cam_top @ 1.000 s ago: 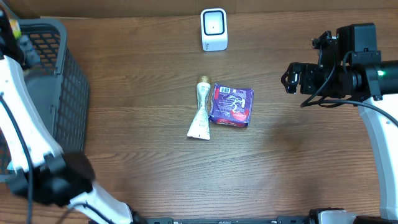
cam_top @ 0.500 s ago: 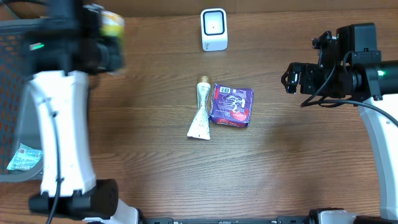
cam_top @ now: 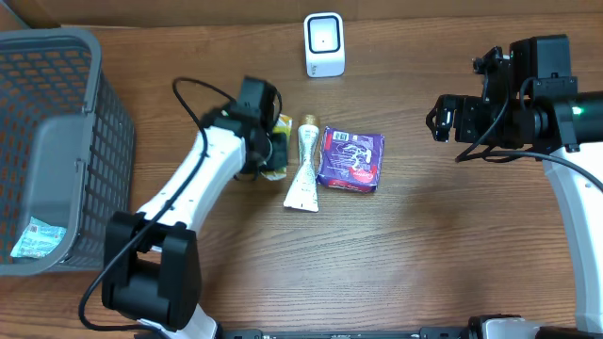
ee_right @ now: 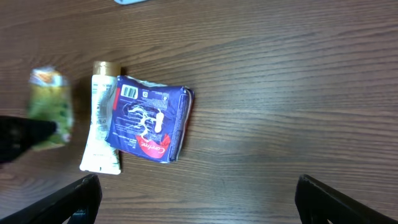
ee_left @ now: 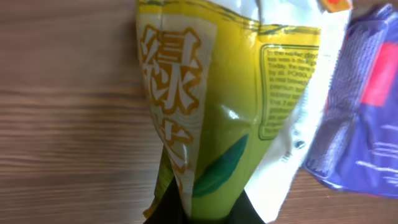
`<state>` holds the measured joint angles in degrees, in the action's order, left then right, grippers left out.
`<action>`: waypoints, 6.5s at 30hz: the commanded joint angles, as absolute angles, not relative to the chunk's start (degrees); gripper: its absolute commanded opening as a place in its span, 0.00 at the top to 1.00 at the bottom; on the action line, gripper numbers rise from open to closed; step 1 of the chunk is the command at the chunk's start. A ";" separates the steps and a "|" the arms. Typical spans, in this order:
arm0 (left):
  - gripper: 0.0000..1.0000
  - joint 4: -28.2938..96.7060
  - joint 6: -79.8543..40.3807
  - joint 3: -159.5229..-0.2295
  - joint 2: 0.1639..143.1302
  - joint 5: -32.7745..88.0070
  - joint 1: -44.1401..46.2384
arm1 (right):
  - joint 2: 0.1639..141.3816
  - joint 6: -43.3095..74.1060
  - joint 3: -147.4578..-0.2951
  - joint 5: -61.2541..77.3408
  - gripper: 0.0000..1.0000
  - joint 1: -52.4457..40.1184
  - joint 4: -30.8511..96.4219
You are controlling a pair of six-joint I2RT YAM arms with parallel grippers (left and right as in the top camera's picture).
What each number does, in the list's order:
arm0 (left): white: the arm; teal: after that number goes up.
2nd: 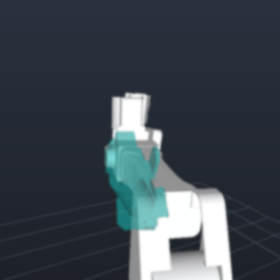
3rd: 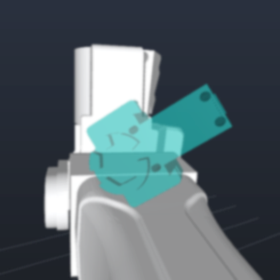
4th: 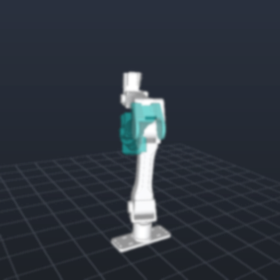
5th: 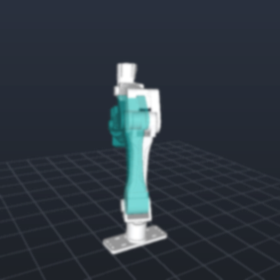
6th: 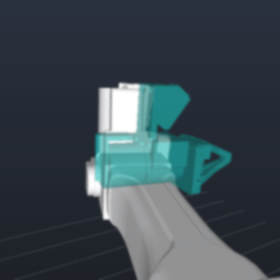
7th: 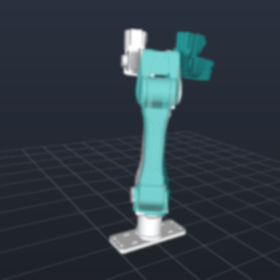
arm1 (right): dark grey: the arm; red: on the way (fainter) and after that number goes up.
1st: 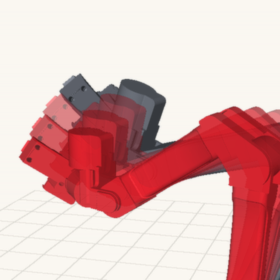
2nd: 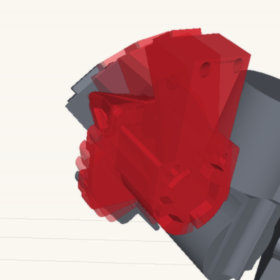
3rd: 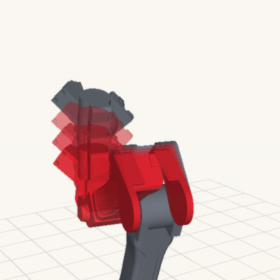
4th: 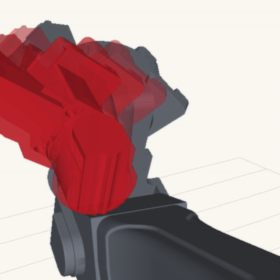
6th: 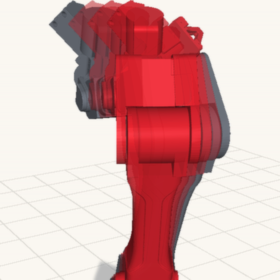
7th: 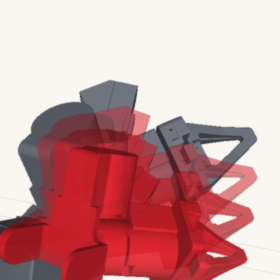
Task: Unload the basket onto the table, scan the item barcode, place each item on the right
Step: 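Place the green tea pouch left of the white tube, then reach the left gripper into the basket and grasp the mint-green wipes pack, then place the mint-green wipes pack left of the tea pouch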
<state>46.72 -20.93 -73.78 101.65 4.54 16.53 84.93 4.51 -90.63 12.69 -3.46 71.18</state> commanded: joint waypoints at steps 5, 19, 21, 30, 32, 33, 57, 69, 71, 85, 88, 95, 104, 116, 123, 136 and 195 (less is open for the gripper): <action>0.50 37.17 -25.98 -67.37 100.51 5.80 17.39 | 84.95 4.69 -91.02 12.99 0.00 -3.51 70.87; 0.16 63.31 -18.41 -102.35 99.13 3.84 10.50 | 84.95 4.69 -91.02 12.97 0.00 -3.51 71.07; 0.15 70.43 -18.15 -111.31 99.09 1.30 7.77 | 84.95 4.67 -91.02 12.97 0.00 -3.51 71.16; 0.00 87.74 -21.41 -127.37 96.27 -6.26 -11.18 | 84.95 4.67 -91.00 12.97 0.00 -3.51 71.02; 0.00 90.26 -23.16 -127.33 95.88 -7.25 -17.58 | 84.95 4.67 -91.00 12.97 0.00 -3.51 71.07; 0.00 91.29 -23.42 -127.22 95.90 -7.25 -20.67 | 84.95 4.69 -91.00 12.99 0.00 -3.51 71.05; 0.00 52.51 -22.31 -78.00 97.36 -9.98 -46.61 | 84.95 4.67 -90.76 12.97 0.00 -3.51 71.00; 0.00 51.03 -23.40 -75.57 106.61 -19.79 -46.65 | 85.06 4.67 -89.19 12.97 0.00 -3.51 70.96; 0.00 51.00 -23.53 -75.57 108.47 -21.30 -46.81 | 85.06 4.67 -89.19 12.97 0.00 -3.51 70.96; 0.84 49.23 -24.45 -75.57 115.96 -22.68 -47.33 | 85.06 4.69 -89.19 12.97 0.00 -3.51 71.00; 0.96 49.21 -24.45 -75.64 115.94 -22.52 -47.33 | 85.06 4.69 -89.19 12.97 0.00 -3.51 70.98; 0.96 53.54 -24.16 -80.90 115.22 -18.09 -46.48 | 85.06 4.67 -89.19 12.95 0.00 -3.51 70.91; 0.96 70.22 -19.09 -107.81 111.81 -13.58 -40.69 | 85.06 4.67 -89.19 12.97 0.00 -3.51 70.63; 0.96 78.24 -8.71 -128.84 99.72 -2.17 -25.50 | 85.06 4.69 -89.19 12.97 0.00 -3.51 70.74; 0.96 85.93 -8.80 -127.48 97.51 -2.11 -6.92 | 85.06 4.69 -89.19 12.99 0.00 -3.51 69.47; 0.96 67.24 -10.90 -90.37 99.72 -4.69 7.25 | 85.06 4.67 -89.19 12.97 0.00 -3.51 69.95; 0.00 62.30 -17.37 -100.33 99.66 4.69 5.37 | 112.60 -1.74 -79.07 35.35 0.06 -3.55 60.93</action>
